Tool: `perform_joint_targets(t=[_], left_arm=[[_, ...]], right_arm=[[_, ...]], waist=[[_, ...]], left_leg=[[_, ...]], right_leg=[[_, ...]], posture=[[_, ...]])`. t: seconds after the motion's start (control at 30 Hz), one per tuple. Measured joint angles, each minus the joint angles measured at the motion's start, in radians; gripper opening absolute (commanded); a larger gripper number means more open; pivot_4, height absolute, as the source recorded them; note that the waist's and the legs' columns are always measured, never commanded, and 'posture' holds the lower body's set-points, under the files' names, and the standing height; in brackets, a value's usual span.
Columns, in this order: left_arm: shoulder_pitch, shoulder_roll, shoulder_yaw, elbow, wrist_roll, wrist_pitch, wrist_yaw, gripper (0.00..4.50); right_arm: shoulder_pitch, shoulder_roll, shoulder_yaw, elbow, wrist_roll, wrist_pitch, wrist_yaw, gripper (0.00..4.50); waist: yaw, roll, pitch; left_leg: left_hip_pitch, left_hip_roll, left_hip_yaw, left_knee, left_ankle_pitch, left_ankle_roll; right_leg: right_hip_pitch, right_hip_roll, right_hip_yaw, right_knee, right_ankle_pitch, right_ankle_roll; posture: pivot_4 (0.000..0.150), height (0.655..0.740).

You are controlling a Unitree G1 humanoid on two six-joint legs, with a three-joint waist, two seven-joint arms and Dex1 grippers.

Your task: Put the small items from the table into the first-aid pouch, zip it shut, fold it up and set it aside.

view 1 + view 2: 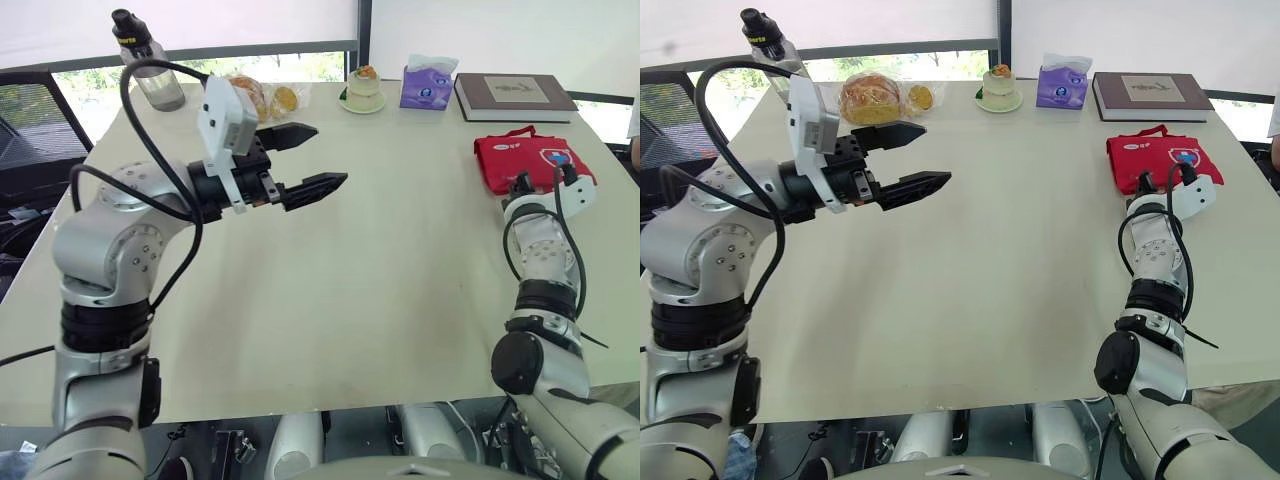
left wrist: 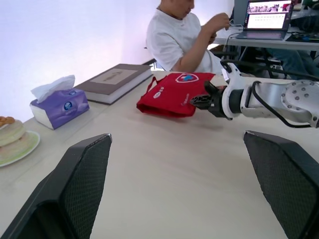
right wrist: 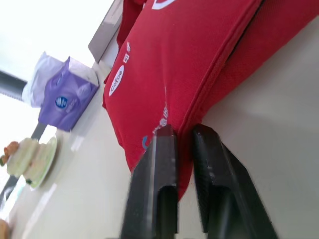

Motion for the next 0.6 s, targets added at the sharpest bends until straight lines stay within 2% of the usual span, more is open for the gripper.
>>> perform_joint_targets(t=[0.17, 0.33, 0.4, 0.6], left_arm=[[0.057, 0.022, 0.000, -0.024, -0.012, -0.005, -0.027, 4.50], [0.168, 0.049, 0.006, -0.033, 0.001, -0.048, -0.058, 4.50], [0.256, 0.049, 0.012, -0.037, 0.010, -0.065, -0.058, 4.50], [0.470, 0.049, 0.086, -0.069, 0.020, -0.095, -0.042, 4.50]], right_arm=[[0.084, -0.019, 0.039, -0.105, 0.015, 0.092, 0.019, 4.45], [0.234, -0.073, 0.131, -0.311, 0.047, 0.253, 0.088, 4.45], [0.333, -0.147, 0.216, -0.436, 0.044, 0.317, 0.182, 4.45], [0.501, -0.333, 0.310, -0.722, 0.064, 0.383, 0.420, 4.45]], waist=[[0.000, 0.000, 0.000], [0.000, 0.000, 0.000], [0.000, 0.001, 0.000], [0.001, 0.000, 0.000]], left_leg=[[0.001, 0.000, 0.000, 0.000, 0.000, 0.000], [0.001, 0.000, 0.001, 0.000, 0.000, 0.000], [0.001, 0.000, 0.002, 0.000, 0.000, 0.000], [0.003, 0.002, 0.003, 0.000, 0.000, 0.000]], right_leg=[[0.000, 0.000, 0.000, 0.000, 0.000, 0.000], [0.000, 0.000, 0.001, 0.000, 0.000, 0.000], [0.000, 0.000, 0.002, -0.001, 0.000, 0.000], [0.000, 0.000, 0.003, 0.000, -0.001, 0.000]], posture=[[0.150, 0.7400], [0.150, 0.7400], [0.150, 0.7400], [0.150, 0.7400]])
